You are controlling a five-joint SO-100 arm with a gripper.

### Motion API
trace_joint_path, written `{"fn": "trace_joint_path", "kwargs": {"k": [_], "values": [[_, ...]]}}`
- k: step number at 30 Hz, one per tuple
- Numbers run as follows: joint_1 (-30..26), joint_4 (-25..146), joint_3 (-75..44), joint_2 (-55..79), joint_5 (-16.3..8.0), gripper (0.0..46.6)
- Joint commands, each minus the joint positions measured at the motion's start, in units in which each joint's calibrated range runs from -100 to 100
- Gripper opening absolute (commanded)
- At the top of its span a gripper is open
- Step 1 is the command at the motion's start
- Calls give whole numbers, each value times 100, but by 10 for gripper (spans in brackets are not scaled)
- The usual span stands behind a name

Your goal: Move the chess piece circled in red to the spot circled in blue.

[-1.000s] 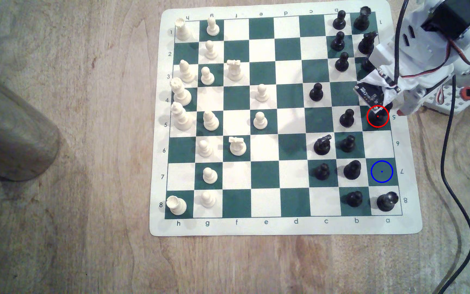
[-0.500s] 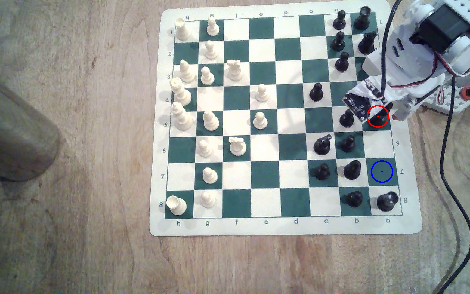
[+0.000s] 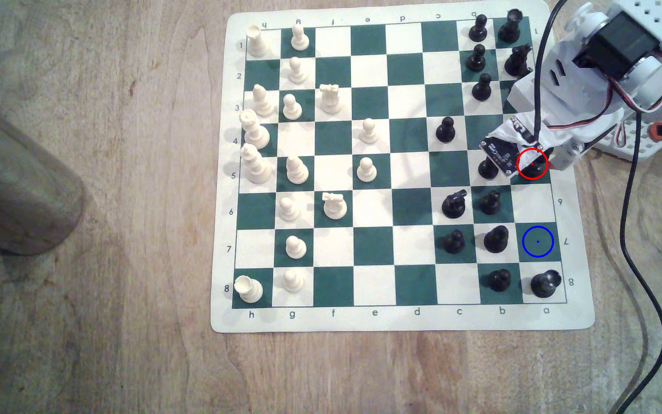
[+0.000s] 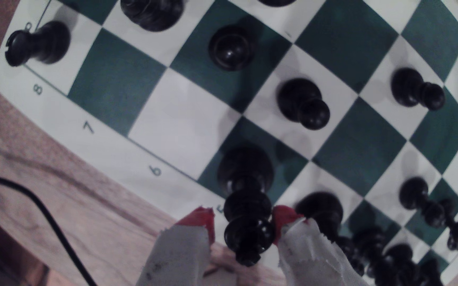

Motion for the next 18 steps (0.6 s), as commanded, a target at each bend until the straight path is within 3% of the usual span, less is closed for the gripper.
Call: {"fn": "trace_joint_path", "kwargs": {"k": [1, 6, 8, 14, 18], "values": [[-25, -28, -74, 37, -24, 97], [-33, -20, -74, 28, 0, 63], [-41, 12, -83, 54, 0, 3], [29, 225, -391, 20, -5, 3], [170, 815, -1234, -235, 0, 3]]}}
